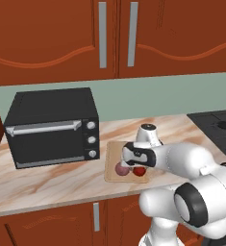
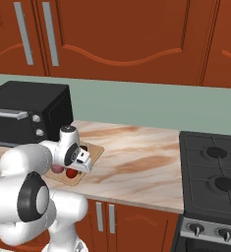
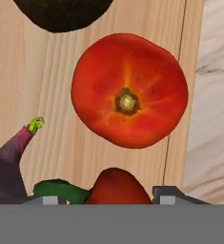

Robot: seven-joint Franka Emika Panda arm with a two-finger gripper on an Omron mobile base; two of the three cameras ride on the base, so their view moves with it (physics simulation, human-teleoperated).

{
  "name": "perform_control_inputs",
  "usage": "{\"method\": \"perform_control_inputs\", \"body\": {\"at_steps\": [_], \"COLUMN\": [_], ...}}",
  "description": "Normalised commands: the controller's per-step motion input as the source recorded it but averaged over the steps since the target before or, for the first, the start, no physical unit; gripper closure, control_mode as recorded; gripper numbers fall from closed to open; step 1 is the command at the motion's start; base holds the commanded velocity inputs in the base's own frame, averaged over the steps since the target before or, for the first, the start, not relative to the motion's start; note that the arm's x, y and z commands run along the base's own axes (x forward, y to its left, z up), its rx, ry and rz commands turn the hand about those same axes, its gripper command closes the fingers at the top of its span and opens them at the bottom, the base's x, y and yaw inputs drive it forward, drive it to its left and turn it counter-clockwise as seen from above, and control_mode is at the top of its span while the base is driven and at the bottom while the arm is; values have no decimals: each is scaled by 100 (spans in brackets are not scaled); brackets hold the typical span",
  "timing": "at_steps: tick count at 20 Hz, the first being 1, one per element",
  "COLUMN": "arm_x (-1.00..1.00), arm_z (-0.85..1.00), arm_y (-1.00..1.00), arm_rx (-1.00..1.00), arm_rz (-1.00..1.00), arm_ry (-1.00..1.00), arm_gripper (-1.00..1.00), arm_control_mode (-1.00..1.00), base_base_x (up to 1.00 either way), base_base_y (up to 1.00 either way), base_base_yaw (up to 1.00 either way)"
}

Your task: Place the avocado, onion, tomato, and bell pepper on the cutting board.

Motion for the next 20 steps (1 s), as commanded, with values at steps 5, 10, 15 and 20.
{"method": "perform_control_inputs", "body": {"at_steps": [5,10,15,20], "arm_x": [0,0,0,0], "arm_z": [-8,0,0,0], "arm_y": [0,0,0,-4], "arm_rx": [0,0,0,0], "arm_rz": [0,0,0,-1], "arm_ry": [-3,-11,-7,-2], "arm_gripper": [-100,-100,-100,-100], "arm_control_mode": [-100,-100,-100,-100], "base_base_x": [0,0,0,0], "base_base_y": [0,0,0,0], "base_base_yaw": [0,0,0,0]}}
